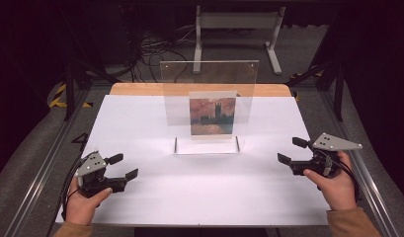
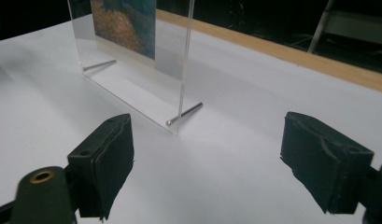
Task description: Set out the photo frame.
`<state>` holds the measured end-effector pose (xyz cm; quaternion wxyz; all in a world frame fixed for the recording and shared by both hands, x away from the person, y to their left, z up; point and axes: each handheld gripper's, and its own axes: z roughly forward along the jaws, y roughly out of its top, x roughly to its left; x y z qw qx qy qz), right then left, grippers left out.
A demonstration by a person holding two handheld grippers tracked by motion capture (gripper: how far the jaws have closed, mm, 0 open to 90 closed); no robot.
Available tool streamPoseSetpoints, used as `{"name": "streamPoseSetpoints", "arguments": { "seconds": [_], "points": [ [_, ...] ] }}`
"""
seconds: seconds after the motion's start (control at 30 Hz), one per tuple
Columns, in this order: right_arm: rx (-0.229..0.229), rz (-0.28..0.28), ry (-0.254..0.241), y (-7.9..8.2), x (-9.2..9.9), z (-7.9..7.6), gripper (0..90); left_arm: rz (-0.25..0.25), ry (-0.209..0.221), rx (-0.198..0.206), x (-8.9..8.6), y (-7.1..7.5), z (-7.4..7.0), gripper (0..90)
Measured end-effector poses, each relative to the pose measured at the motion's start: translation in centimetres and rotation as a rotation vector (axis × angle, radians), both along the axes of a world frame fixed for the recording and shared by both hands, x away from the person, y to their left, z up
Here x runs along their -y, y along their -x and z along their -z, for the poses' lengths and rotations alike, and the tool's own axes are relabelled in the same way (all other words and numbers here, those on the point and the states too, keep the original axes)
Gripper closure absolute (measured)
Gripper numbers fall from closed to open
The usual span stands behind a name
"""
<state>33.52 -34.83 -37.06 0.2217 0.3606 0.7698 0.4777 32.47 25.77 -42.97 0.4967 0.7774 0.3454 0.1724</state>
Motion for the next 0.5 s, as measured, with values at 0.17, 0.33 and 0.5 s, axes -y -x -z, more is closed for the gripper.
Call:
{"name": "streamPoseSetpoints", "arguments": {
  "seconds": [0.17, 0.33, 0.5],
  "points": [
    [-0.050, 0.018, 0.001, 0.5, 0.6, 2.3, 16.7, -0.034, 0.011, -0.013, -0.5, 0.2, 0.9, 19.6],
    [-0.075, 0.037, 0.009, 0.8, 1.1, 4.5, 16.3, -0.064, 0.020, -0.024, -0.9, 0.3, 1.8, 19.4],
    [-0.071, 0.042, 0.001, 1.1, 1.2, 6.2, 16.2, -0.068, 0.041, -0.023, -0.9, 0.2, 2.4, 19.3]
  ]
}}
